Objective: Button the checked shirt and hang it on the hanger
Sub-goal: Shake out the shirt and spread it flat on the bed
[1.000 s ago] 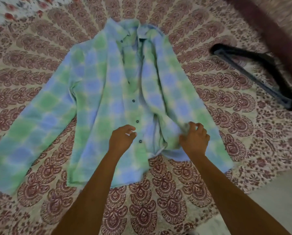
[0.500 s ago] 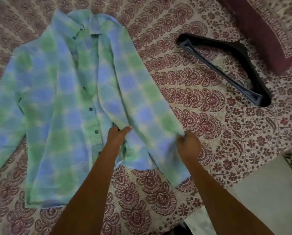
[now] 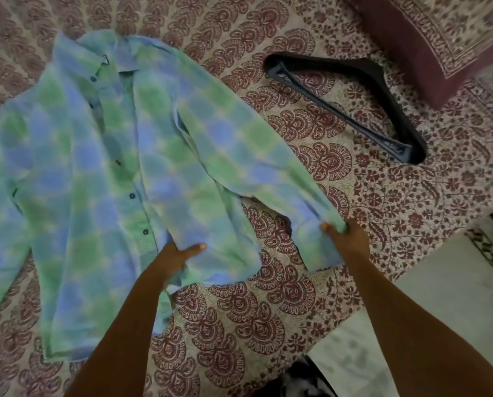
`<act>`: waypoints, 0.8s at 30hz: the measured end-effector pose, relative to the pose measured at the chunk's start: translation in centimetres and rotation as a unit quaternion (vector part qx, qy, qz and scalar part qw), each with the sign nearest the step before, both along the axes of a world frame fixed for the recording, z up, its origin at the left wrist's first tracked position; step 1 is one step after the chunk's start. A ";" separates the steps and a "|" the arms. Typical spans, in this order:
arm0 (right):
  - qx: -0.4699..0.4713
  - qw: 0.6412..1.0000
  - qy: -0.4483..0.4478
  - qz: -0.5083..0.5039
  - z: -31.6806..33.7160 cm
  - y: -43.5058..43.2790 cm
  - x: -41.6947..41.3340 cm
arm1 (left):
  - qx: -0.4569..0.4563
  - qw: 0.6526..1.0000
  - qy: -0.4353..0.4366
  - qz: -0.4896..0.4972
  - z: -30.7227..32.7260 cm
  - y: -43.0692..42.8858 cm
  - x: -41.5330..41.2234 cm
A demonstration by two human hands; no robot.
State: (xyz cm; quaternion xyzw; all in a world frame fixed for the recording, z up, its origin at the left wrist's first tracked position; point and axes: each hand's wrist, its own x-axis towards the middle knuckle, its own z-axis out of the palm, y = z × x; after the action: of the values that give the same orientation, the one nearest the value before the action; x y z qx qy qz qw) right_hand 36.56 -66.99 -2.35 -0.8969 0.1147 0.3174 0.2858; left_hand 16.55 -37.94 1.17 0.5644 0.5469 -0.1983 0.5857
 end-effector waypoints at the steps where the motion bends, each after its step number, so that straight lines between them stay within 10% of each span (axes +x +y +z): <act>1: -0.001 1.000 -0.016 -0.015 0.5 -0.1 -0.3 | -0.022 0.999 0.013 -0.019 0.0 -0.3 -0.4; 9: -0.262 0.927 -0.256 -0.073 2.7 0.6 0.8 | 0.033 0.998 0.009 0.044 0.7 -0.4 -1.5; 14: -0.037 0.924 -0.302 0.232 1.0 4.4 -3.8 | -0.013 1.000 -0.011 0.025 1.2 -1.1 -2.1; 19: 0.010 0.809 -0.222 0.544 0.1 8.3 -10.6 | -0.096 0.992 -0.039 0.076 2.6 -0.9 -3.4; 24: -0.023 0.885 -0.181 0.428 0.9 11.6 -12.8 | -0.161 0.986 -0.048 0.005 3.3 1.5 -7.6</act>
State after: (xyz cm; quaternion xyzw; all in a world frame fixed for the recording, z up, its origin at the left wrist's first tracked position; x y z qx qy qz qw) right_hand 23.71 -55.37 -1.47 -0.9071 -0.3266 0.2379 0.1178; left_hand 8.96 -36.47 4.46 0.4690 0.4819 -0.2540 0.6952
